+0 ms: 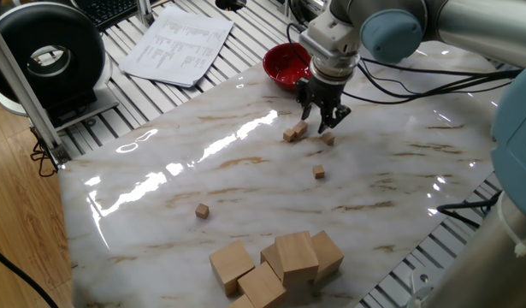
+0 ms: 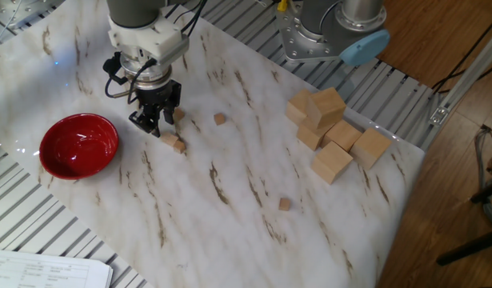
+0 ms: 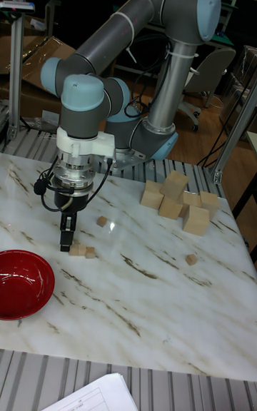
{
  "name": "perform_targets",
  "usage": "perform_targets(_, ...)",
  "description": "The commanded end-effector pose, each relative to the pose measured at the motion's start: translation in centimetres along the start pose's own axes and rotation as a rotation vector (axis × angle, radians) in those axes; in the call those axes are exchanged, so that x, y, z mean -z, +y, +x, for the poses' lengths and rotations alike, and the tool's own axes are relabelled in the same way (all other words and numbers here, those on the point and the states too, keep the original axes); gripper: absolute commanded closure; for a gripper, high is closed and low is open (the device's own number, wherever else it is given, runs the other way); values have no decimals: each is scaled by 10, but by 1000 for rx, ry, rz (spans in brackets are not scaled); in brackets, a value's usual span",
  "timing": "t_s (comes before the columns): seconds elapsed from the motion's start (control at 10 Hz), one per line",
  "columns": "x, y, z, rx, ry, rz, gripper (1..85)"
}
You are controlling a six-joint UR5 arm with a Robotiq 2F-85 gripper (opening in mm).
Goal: Stack the blocks into a pyramid shape
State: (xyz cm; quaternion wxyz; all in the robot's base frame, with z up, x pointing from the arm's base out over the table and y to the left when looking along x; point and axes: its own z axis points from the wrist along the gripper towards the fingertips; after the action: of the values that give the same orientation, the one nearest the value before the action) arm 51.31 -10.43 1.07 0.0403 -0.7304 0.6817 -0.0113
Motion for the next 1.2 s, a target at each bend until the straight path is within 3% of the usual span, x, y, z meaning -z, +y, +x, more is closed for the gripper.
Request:
perform_targets(0.0, 7, 2, -4, -2, 2, -11, 343)
perform_targets(0.2, 12, -7, -6, 31, 34, -5, 340)
perform_targets(0.5, 14, -14, -19, 34, 31, -6, 323)
perform_targets(0.6, 15, -22, -21, 93, 42, 10, 323)
perform_targets(1.1, 14, -32, -38, 62, 39, 17, 350)
